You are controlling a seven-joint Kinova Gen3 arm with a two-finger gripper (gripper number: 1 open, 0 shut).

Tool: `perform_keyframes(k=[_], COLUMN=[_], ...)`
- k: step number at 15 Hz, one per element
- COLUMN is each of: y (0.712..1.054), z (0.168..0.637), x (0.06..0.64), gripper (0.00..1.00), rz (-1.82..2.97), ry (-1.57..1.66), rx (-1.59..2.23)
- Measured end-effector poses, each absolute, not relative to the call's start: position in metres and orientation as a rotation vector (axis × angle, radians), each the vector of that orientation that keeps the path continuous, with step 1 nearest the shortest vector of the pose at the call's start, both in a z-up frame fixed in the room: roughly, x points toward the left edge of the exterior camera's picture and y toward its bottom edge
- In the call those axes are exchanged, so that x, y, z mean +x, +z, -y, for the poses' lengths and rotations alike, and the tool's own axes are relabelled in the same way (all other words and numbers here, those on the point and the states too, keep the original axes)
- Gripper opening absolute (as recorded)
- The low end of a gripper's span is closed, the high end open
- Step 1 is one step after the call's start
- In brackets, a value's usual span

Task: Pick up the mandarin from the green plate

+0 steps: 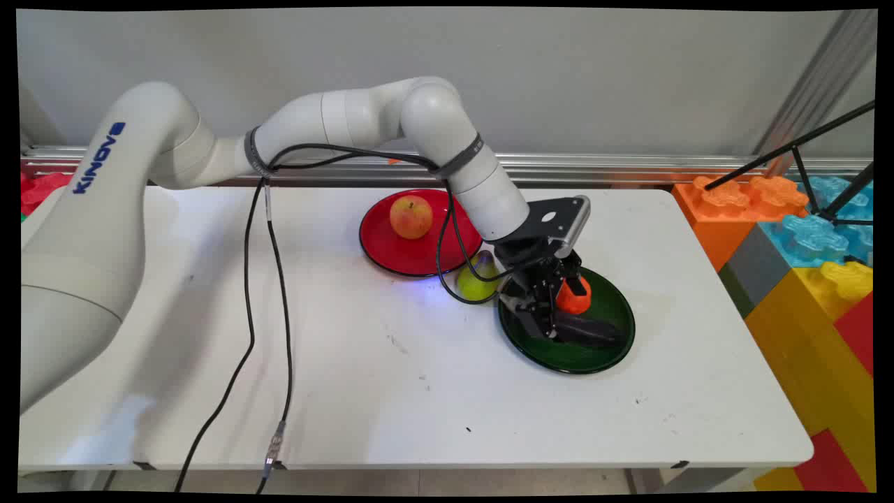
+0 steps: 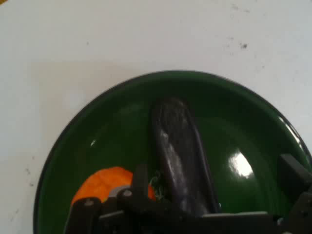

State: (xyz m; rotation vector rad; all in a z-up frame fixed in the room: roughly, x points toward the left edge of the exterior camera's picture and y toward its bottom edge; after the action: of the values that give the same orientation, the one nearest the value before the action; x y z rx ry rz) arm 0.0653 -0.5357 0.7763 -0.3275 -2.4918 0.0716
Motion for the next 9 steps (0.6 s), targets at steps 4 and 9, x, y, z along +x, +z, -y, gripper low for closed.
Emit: perform_keyframes(k=[4, 9], y=[0.781, 0.791], z=[0.536, 0.545], x=[0.063, 0.063], gripper=[1.00, 1.00], rz=[2.480, 2.468], ry=[0.073, 0.100], rx=[-0.299, -0.129])
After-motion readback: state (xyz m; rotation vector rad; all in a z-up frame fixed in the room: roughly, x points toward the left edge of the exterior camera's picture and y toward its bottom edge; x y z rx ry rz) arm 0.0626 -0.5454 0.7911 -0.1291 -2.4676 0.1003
